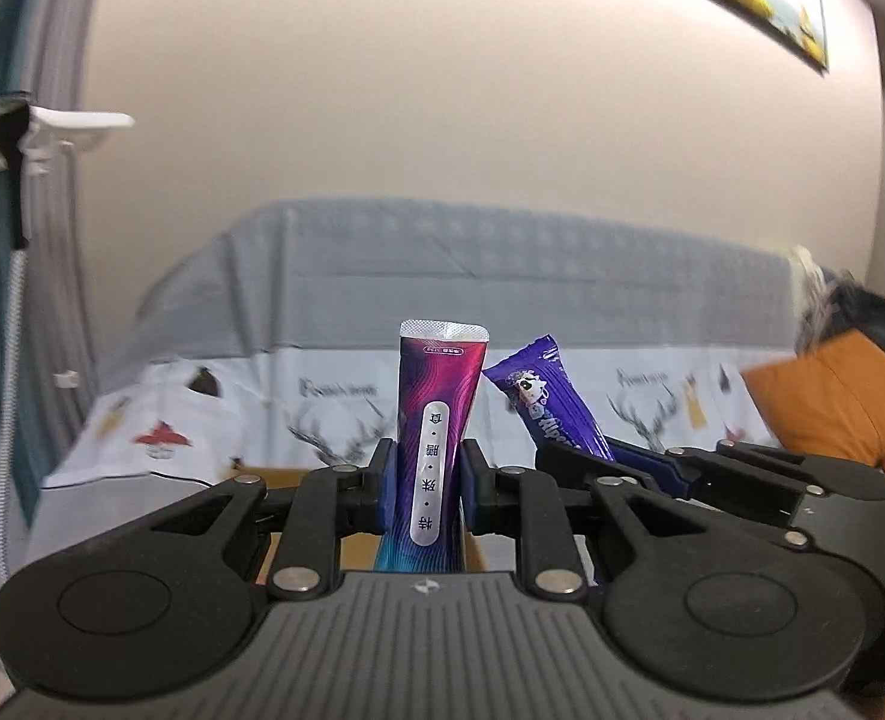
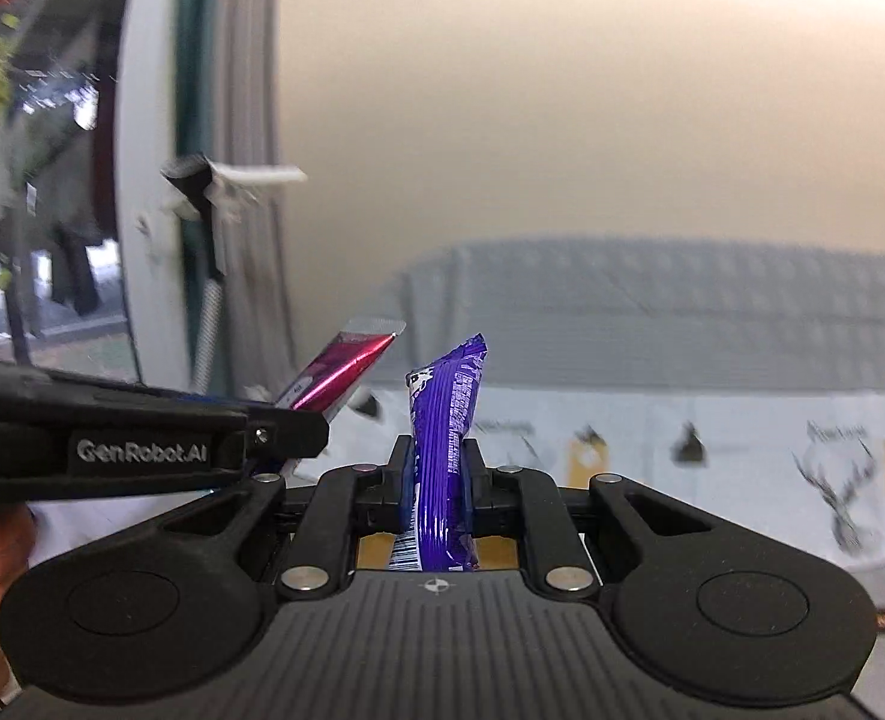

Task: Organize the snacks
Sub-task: 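Carry both snacks over the box and open both tools to drop them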

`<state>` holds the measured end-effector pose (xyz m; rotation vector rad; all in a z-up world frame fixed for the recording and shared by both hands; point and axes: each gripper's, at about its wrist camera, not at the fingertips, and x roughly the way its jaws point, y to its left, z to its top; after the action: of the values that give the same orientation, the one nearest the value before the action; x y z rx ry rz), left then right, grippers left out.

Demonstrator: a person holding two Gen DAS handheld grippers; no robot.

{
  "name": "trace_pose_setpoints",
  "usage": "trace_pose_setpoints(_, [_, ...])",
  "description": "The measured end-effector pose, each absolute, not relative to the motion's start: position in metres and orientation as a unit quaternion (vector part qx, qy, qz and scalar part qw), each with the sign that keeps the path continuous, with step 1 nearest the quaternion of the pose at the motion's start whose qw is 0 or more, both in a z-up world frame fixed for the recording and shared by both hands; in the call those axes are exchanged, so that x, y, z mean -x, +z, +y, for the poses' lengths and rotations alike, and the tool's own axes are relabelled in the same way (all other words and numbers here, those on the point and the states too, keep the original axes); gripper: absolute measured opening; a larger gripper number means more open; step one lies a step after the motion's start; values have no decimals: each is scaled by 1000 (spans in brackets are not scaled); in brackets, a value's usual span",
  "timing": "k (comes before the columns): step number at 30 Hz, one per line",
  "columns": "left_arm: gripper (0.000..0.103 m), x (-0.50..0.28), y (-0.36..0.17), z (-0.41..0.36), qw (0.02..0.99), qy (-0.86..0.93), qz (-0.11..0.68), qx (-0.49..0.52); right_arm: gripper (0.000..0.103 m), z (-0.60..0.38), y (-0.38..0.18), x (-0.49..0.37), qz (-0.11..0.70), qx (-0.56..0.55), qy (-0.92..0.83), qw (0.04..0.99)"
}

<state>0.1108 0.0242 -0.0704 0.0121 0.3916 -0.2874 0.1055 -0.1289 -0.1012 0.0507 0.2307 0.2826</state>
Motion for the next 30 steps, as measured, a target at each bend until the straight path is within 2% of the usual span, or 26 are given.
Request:
trace_pose_setpoints(3, [23, -116, -78, 38, 971, -129, 203, 8, 15, -118, -102, -107, 107, -13, 164, 981])
trace_pose_setpoints(7, [23, -132, -103, 48, 967, -111, 228, 10, 15, -116, -121, -129, 136, -17, 173, 975])
trace_pose_setpoints(20, [23, -210, -238, 76, 924, -83, 371, 35, 16, -90, -219, -201, 263, -3, 163, 951])
trace_pose_setpoints(26, [26, -224, -255, 84, 919, -75, 387, 22, 16, -83, -248, -217, 292, -8, 168, 942])
trace_pose_setpoints(27, [29, -225, -255, 84, 918, -77, 390, 17, 20, -85, -250, -218, 291, -11, 160, 943])
trace_pose_setpoints(28, [43, -224, -255, 85, 918, -71, 390, 18, 40, -88, -250, -217, 283, -12, 141, 949])
trace_pose_setpoints(29, [67, -223, -253, 85, 917, -65, 392, 21, 56, -94, -247, -214, 268, -13, 125, 955])
trace_pose_setpoints(30, [77, -219, -250, 84, 918, -64, 391, 23, 84, -102, -244, -211, 252, -18, 122, 960])
